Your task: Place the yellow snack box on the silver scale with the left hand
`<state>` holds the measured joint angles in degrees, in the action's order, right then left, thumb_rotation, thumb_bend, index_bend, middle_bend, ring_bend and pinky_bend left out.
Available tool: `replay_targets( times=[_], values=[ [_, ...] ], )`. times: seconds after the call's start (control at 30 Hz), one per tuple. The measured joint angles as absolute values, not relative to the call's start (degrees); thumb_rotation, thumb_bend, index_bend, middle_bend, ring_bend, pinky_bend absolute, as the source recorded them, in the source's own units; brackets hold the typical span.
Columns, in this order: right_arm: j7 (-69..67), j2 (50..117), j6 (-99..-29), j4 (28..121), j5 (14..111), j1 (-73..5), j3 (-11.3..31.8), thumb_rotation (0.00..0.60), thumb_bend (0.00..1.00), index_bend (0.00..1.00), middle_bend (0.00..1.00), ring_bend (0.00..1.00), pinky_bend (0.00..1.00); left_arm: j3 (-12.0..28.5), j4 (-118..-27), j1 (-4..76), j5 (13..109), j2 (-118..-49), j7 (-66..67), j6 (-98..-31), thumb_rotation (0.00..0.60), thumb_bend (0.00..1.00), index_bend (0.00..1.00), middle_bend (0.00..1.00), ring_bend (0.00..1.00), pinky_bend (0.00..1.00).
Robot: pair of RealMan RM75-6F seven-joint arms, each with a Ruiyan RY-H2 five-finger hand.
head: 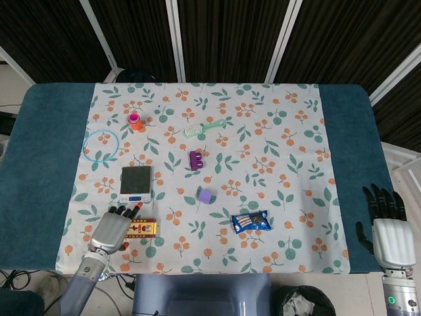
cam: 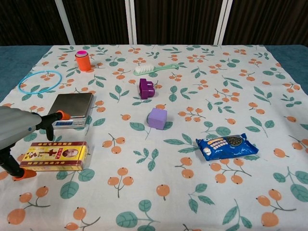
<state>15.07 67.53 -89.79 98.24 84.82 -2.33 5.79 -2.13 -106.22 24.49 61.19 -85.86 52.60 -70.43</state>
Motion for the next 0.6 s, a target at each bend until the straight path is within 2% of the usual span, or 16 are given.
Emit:
replay_targets(
  times=[0.2, 0.43, 0.6],
  values=[
    [14.9, 67.52, -89.61, 98.31, 84.75, -2.38, 5.77, 0.6, 0.51, 0.03, 0.07, 0.06, 0.03, -2.05, -105.48, 24.88, 60.44, -86.65, 53.42, -70.54, 0.6, 0.16, 0.06, 0.34, 0.22, 0.28],
    [14.46, 67.37, -89.54, 98.34, 84.8, -2.38, 5.73, 0.6, 0.51, 0.03, 0.07, 0.06, 0.03, -2.14, -104.94, 25.25, 60.89, -87.09, 53.27, -70.47, 0.6, 0.33, 0.11, 0.5, 0.38, 0.44],
    [14.39, 67.37, -89.52, 98.32, 84.81, -2.37, 5.71, 0.6, 0.51, 0.03, 0.07, 0.06, 0.03, -2.72, -103.35, 25.45, 62.68, -87.4, 53.76, -70.89, 0.6, 0.38, 0.11, 0.52, 0.39, 0.45]
  ],
)
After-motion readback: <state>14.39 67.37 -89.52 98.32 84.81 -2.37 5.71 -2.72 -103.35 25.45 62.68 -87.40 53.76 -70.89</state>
